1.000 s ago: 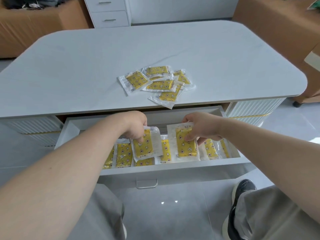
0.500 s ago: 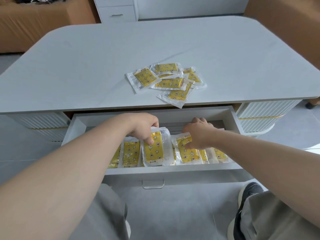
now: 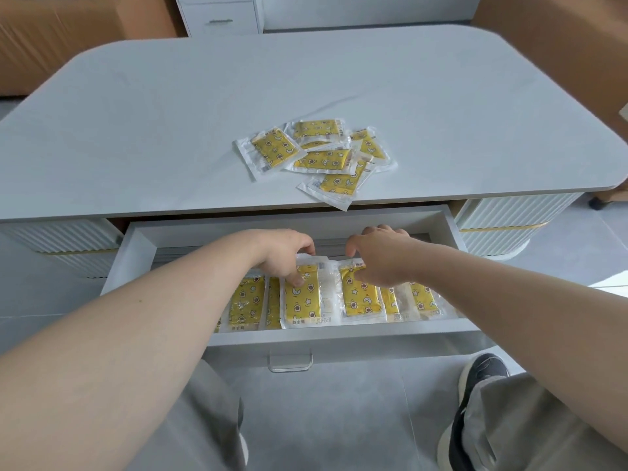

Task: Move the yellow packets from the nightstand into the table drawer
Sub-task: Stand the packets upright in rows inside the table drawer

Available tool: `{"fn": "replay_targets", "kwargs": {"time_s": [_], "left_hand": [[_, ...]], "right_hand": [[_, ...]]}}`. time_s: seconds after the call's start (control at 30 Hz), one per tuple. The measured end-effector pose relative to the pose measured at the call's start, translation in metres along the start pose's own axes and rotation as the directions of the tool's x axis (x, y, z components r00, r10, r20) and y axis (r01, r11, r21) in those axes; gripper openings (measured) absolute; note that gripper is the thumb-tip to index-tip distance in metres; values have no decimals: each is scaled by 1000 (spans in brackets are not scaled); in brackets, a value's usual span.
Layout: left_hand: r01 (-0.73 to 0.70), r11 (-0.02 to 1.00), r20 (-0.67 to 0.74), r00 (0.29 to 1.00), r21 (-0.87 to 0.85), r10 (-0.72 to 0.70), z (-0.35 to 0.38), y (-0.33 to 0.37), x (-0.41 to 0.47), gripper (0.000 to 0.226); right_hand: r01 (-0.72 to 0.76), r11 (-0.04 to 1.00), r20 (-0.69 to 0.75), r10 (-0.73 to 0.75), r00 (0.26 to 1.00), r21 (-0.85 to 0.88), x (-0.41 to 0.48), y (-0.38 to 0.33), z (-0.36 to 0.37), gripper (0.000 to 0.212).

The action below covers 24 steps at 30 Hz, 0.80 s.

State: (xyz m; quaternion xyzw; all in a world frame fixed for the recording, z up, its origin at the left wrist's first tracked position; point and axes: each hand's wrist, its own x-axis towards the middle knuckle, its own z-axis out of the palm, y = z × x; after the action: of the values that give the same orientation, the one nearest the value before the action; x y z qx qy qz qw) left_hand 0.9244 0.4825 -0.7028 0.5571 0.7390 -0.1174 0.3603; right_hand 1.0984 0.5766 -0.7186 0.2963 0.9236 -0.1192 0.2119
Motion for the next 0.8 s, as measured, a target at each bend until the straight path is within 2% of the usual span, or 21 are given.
{"fn": "replay_targets", "kwargs": {"time_s": [0.17,0.37,0.53,0.8], "left_hand": [[-6,998,-41,999,-59,3,4,1,5,60],[15,999,-163,987,33,-9,22,2,11,55],[27,995,-183,983,101,-8,29,1,10,60],[54,984,-169,985,170,-24,24,11,-4,79]], "right_hand": [[13,1000,30,-13,999,-16,-4,1,1,45],[53,998,69,-50,996,-45,-12,0,-2,42],[102,991,82,-95,992,-91,-21,-7,-11,40],[117,993,-13,-117,993,-3,-29,-6,-32,33]]}}
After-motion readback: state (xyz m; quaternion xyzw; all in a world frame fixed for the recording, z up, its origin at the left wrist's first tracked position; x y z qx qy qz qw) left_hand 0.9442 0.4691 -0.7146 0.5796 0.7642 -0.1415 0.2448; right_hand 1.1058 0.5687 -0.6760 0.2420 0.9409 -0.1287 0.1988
